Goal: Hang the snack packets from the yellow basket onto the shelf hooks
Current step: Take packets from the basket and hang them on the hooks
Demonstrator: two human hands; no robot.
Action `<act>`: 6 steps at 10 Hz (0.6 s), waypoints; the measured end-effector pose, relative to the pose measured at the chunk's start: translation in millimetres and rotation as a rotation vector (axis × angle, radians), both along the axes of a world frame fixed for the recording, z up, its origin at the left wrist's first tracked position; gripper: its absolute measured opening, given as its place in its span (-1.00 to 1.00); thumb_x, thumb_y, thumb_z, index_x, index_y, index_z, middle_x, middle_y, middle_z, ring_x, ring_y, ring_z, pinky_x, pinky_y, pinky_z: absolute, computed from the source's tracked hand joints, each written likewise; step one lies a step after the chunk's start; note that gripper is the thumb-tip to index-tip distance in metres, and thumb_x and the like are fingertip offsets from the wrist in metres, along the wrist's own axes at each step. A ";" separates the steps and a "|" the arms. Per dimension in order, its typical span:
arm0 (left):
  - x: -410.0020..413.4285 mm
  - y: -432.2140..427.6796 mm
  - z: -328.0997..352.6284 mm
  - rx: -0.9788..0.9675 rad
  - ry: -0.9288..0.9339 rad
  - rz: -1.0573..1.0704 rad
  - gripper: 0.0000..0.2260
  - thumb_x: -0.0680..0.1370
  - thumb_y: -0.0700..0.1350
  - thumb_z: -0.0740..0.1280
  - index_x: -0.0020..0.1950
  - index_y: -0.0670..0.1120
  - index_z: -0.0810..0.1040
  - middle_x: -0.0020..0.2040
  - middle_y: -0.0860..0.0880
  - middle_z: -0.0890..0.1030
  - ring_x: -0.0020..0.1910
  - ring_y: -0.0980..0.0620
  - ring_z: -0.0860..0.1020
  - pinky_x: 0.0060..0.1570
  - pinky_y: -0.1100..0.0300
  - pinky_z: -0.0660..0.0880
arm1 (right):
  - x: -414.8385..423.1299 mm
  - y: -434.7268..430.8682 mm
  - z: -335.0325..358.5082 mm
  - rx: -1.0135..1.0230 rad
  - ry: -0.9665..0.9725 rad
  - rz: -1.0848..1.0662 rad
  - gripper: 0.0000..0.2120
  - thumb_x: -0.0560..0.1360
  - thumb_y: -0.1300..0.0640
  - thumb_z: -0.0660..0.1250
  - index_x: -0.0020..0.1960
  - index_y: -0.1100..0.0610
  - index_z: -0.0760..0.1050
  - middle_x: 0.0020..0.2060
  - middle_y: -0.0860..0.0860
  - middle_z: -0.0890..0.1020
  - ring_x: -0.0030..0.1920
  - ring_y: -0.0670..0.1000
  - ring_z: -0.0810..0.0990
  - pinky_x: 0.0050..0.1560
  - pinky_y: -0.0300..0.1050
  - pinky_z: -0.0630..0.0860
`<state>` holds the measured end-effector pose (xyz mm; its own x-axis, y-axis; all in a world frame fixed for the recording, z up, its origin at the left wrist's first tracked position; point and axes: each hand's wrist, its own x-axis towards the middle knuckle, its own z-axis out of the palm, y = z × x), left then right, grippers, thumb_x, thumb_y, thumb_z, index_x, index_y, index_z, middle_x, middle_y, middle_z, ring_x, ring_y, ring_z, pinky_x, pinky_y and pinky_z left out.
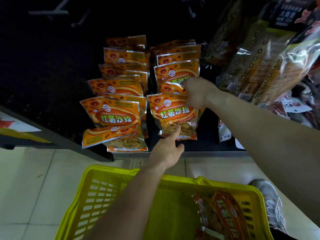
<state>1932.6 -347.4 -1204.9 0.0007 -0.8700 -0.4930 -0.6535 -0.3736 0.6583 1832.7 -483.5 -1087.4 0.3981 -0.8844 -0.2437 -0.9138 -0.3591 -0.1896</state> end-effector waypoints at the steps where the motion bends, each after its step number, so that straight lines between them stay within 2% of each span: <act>1: -3.2 0.8 -0.9 -0.016 -0.032 -0.030 -0.39 0.64 0.07 0.22 0.56 0.36 -0.06 0.49 0.00 0.41 0.15 -0.11 0.58 0.22 -0.08 0.51 | 4.6 -6.2 -4.4 0.014 -0.061 0.053 -0.57 0.46 0.23 0.42 0.29 -0.04 0.51 0.14 0.05 0.59 0.16 0.13 0.57 0.15 0.08 0.55; 2: -0.8 -5.1 -0.5 -0.035 -0.054 -0.024 -0.36 0.64 0.06 0.22 0.57 0.35 -0.10 0.57 0.02 0.29 0.36 -0.12 0.46 0.34 -0.07 0.43 | 5.4 -4.9 -4.6 0.024 -0.123 0.044 -0.55 0.45 0.25 0.40 0.26 -0.10 0.52 0.15 0.01 0.61 0.17 0.12 0.58 0.15 0.07 0.56; 3: 11.8 -16.7 3.2 -0.037 -0.120 -0.039 -0.36 0.65 0.05 0.22 0.59 0.32 -0.10 0.60 0.01 0.19 0.50 -0.09 0.28 0.42 -0.03 0.31 | 0.0 -9.1 -7.8 -0.051 -0.174 -0.041 -0.46 0.44 0.17 0.44 0.35 -0.18 0.46 0.19 -0.02 0.62 0.20 0.10 0.58 0.18 0.05 0.54; 4: 19.7 -24.6 -0.9 -0.001 -0.128 -0.020 -0.37 0.64 0.08 0.23 0.57 0.36 -0.07 0.57 -0.04 0.23 0.47 -0.12 0.32 0.38 -0.01 0.33 | -4.0 -9.8 -9.6 -0.115 -0.118 -0.102 -0.33 0.39 0.02 0.53 0.44 -0.13 0.36 0.27 0.03 0.57 0.28 0.16 0.52 0.24 0.11 0.48; 6: 10.3 -18.2 -2.0 0.014 -0.109 -0.081 -0.37 0.63 0.06 0.25 0.59 0.30 -0.02 0.62 0.06 0.15 0.51 -0.09 0.30 0.44 -0.02 0.31 | -5.7 -9.1 -7.6 0.013 -0.086 -0.065 -0.28 0.35 -0.07 0.57 0.44 -0.03 0.39 0.28 0.04 0.57 0.25 0.14 0.56 0.20 0.10 0.55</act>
<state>1942.9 -365.6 -1206.9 -0.0154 -0.8622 -0.5063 -0.7493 -0.3253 0.5768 1827.0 -492.6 -1094.9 0.3602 -0.9059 -0.2229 -0.9153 -0.2970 -0.2721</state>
